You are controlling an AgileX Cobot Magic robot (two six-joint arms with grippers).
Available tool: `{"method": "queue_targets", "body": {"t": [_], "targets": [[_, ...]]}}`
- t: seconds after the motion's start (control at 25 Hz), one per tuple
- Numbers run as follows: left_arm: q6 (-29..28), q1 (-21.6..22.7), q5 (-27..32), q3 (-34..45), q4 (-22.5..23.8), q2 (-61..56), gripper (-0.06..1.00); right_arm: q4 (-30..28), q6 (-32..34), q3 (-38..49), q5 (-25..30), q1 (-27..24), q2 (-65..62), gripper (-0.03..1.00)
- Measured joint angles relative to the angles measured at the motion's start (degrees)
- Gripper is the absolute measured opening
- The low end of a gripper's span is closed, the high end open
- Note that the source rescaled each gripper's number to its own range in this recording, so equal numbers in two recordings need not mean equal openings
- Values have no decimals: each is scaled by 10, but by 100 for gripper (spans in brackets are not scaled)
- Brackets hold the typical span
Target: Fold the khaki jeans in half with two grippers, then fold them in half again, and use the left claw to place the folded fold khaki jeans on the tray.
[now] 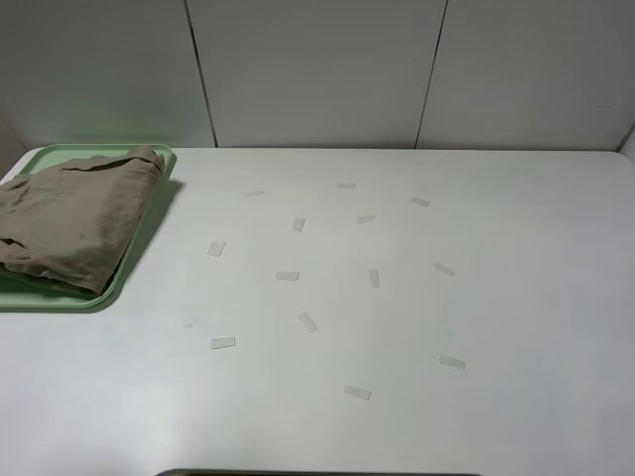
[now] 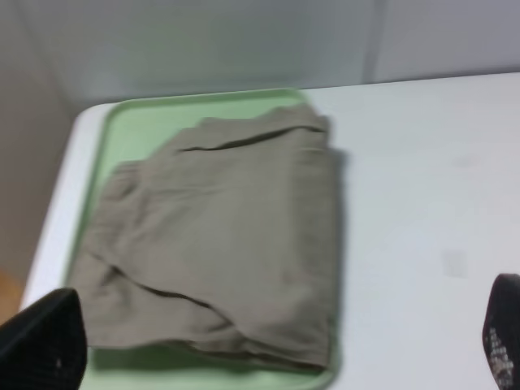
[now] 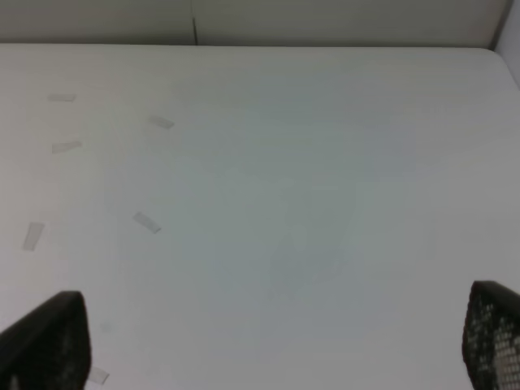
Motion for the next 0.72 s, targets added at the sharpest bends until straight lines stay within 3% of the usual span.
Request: {"method": "queue_targets", "body": {"t": [0.44, 0.72], "targets": [[-42, 0, 106, 59, -10, -149, 98, 0, 0, 0, 0, 0, 0, 100], [-92, 0, 186, 70, 56, -216, 98, 0, 0, 0, 0, 0, 0, 100]]}}
